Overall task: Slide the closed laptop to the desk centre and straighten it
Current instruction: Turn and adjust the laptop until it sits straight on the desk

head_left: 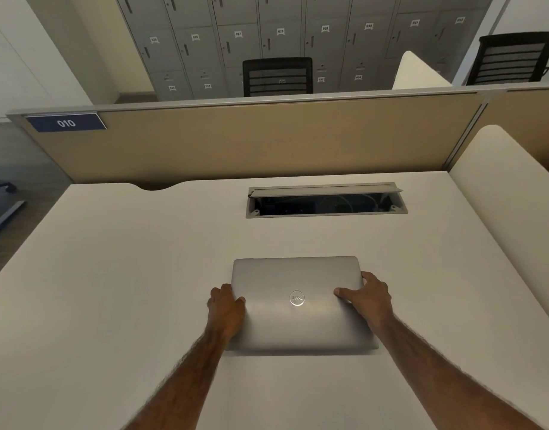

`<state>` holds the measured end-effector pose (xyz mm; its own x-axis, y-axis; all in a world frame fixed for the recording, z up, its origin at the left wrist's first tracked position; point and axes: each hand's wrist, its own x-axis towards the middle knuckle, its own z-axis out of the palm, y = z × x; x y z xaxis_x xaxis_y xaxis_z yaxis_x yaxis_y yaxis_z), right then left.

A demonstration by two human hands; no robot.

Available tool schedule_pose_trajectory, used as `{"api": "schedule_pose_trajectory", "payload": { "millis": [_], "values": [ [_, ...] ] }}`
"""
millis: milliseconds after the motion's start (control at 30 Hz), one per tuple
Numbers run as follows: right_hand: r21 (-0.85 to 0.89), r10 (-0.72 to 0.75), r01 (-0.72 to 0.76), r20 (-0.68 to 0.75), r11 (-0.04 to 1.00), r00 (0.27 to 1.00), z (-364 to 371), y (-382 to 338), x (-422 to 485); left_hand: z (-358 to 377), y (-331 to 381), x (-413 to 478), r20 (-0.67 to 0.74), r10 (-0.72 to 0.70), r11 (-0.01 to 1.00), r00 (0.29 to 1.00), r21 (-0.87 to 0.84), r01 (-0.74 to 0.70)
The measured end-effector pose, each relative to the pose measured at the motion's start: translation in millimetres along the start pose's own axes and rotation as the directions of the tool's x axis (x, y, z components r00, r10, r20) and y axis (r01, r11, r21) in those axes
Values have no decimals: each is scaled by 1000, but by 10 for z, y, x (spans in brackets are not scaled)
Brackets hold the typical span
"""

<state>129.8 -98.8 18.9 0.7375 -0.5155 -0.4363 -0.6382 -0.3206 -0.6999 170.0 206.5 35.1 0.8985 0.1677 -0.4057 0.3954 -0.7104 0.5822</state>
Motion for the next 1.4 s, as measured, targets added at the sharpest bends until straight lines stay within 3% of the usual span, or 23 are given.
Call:
{"api": "schedule_pose_trajectory", "payload": {
  "millis": [367,633,867,967,1133,1233,1400],
  "values": [
    [-8,-11,11,-20,1000,1000,-17,23,-21,10,3,-15,36,6,1000,999,24,-7],
    [-82,-32,30,-21,996,999,-23,24,-141,182,-48,-127,-48,57,995,997,88,-53],
    [-207,-187,157,-131,966,974,136,176,-321,427,-309,-341,-194,315,925,929,280,-256],
    [-412,-333,237,-179,880,926,230,278,-391,436,-365,-351,-166,329,921,930,274,-277],
    [-644,-496,285,-171,710,851,363,439,-520,483,-426,-272,-166,430,834,887,450,-320],
    [-709,-590,336,-140,621,795,419,495,-556,507,-401,-281,-115,530,763,840,496,-414],
    [-702,-692,529,71,477,718,554,552,-656,761,-308,-443,5,619,686,786,483,-543]
  ]
}}
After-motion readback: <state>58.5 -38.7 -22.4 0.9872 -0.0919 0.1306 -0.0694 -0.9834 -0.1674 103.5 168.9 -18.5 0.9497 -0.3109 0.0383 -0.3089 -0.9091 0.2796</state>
